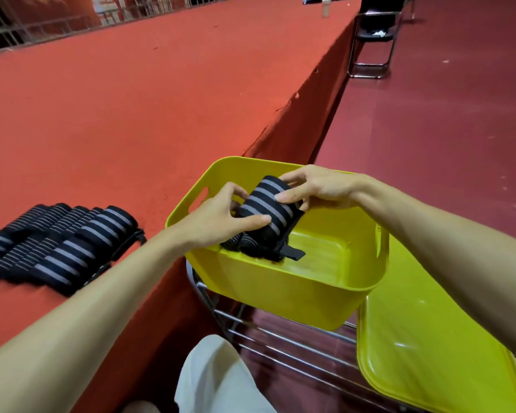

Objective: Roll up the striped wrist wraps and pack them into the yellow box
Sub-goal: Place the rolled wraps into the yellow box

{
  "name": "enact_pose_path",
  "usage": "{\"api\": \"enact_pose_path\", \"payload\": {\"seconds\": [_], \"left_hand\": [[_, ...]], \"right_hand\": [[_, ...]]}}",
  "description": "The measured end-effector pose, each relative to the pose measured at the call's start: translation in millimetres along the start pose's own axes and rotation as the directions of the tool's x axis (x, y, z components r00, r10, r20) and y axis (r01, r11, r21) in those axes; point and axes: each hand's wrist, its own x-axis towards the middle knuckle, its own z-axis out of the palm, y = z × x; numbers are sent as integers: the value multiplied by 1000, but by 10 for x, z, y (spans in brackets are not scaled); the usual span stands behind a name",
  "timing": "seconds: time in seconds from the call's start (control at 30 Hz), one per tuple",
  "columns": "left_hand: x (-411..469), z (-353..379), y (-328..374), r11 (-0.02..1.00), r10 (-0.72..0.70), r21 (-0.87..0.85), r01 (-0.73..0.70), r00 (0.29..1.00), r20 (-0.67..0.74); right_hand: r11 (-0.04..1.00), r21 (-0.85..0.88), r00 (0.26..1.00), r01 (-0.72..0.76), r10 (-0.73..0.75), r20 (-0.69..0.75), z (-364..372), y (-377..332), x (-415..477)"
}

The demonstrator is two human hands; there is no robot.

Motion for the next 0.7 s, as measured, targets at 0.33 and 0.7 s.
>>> {"api": "enact_pose_path", "payload": {"seconds": [0.33, 0.7], "left_hand": [[98, -143, -364, 936, 196, 304, -178, 980, -28], [96, -75, -438, 943, 290, 205, -263, 950, -116]], "right_hand": [[645, -579, 844, -499, 512, -157, -287, 513, 457], [502, -754, 867, -424, 464, -179, -226, 747, 691]]}}
